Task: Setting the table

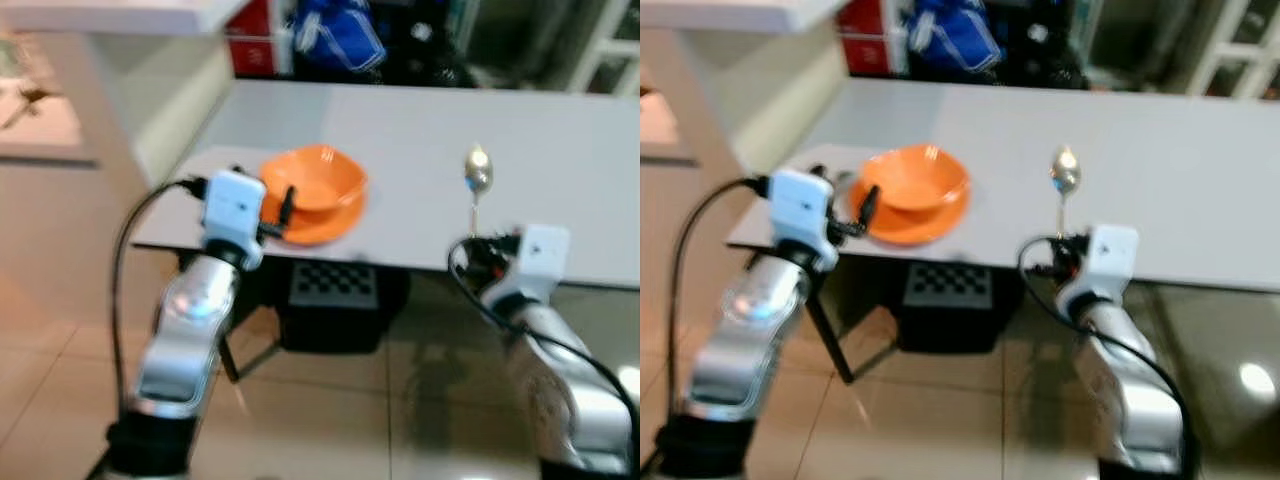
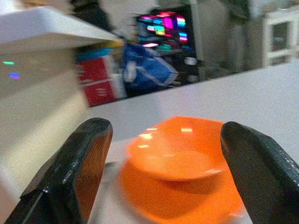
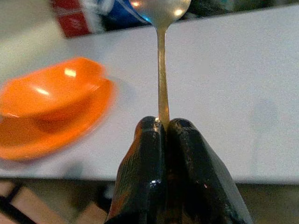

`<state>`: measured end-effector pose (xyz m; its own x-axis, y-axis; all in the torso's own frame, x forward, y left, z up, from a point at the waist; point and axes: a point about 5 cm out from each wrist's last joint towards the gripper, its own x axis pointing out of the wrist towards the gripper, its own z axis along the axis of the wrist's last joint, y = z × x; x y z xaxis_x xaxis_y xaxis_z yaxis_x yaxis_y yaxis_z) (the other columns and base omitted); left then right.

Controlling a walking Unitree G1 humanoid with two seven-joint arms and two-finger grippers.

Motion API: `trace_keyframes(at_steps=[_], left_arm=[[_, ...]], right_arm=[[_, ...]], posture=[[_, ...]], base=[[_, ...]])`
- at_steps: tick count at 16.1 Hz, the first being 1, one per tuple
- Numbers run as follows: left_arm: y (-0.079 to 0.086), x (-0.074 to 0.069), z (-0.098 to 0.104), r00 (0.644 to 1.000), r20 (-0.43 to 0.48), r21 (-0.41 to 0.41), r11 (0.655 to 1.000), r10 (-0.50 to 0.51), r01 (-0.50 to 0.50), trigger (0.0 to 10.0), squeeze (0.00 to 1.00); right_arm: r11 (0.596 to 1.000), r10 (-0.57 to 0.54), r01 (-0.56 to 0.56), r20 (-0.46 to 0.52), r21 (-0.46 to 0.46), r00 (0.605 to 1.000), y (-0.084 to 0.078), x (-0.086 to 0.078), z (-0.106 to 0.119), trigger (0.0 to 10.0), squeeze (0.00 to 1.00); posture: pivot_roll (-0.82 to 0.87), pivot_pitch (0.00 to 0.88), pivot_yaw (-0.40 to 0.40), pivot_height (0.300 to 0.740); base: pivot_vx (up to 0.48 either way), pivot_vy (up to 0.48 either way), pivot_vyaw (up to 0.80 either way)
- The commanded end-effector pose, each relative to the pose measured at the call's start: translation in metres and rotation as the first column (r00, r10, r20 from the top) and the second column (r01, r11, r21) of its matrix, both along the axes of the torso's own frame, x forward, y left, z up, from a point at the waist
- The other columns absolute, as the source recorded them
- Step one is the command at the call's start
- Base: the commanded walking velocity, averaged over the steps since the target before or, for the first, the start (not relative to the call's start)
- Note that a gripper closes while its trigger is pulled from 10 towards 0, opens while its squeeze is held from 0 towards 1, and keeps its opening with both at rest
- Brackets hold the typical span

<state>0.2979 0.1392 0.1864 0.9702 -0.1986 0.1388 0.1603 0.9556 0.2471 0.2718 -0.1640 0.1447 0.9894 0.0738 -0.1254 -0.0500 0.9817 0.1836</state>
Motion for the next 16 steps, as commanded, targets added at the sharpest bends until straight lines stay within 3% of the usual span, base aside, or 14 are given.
trace_keyframes(at_steps=[1, 16], left_arm=[[-0.0003, 0.0015, 0.0024, 1.0, 0.003, -0.006, 1.0, -0.002, 0.002, 10.0, 0.0], [0.0029, -0.001, 0.0028, 1.0, 0.001, 0.005, 1.0, -0.007, 0.007, 10.0, 0.0]], right_arm=[[1.0, 0.005, -0.005, 0.008, -0.009, 1.0, -0.0007, -0.0002, 0.0018, 10.0, 0.0], [1.0, 0.029, -0.029, -0.003, -0.008, 1.0, 0.0044, 0.0027, 0.0009, 10.0, 0.0]], posture=[[0.0, 0.0, 0.006, 0.74], [0.01, 0.0, 0.008, 0.74]], base=[[0.371, 0.0, 0.0], [0.367, 0.0, 0.0]])
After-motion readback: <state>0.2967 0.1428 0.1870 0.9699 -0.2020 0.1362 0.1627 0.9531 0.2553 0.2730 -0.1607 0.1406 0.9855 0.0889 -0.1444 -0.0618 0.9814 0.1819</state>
